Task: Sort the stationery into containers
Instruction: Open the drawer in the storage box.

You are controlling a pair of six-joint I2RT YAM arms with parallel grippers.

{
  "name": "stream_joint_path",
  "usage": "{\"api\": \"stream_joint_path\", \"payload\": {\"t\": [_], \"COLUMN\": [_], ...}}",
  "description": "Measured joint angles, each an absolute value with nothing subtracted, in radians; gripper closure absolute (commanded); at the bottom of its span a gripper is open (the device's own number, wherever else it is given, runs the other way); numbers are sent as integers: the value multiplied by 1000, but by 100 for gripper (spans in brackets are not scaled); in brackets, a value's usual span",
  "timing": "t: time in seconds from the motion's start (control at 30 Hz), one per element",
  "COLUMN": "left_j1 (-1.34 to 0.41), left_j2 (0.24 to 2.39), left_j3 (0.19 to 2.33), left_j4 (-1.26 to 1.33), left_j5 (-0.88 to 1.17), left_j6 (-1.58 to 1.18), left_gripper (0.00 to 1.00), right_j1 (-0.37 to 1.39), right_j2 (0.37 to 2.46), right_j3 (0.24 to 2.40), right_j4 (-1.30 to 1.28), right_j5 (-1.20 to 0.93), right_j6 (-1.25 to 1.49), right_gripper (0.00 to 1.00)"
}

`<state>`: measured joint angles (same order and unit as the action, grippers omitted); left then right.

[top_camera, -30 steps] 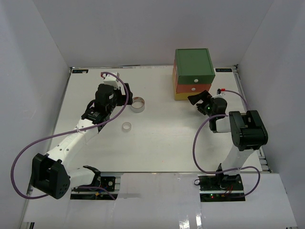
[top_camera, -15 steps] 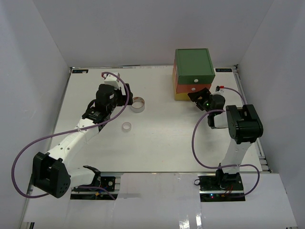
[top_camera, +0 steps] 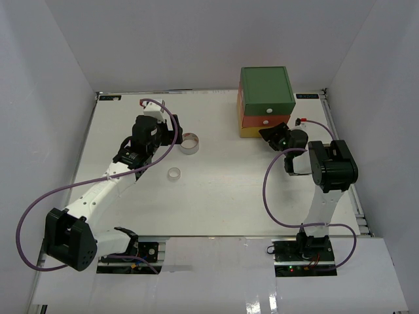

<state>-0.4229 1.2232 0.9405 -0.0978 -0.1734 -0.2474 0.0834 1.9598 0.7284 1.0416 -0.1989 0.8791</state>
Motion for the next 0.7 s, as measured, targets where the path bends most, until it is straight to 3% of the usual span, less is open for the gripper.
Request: {"api": "stream_joint_path", "payload": {"t": [0.7], "left_j1": [-423], "left_j2": [1223], "left_j3": [941], "left_j4": [-97], "left_j5": [-172], "left_j6": [-248], "left_gripper": [2], "right_j1": [73], "right_j2": [2002], "right_j3": [751], "right_j4": [1074], "right_j5": [-232], "right_j6": [879], "right_gripper": [57]}}
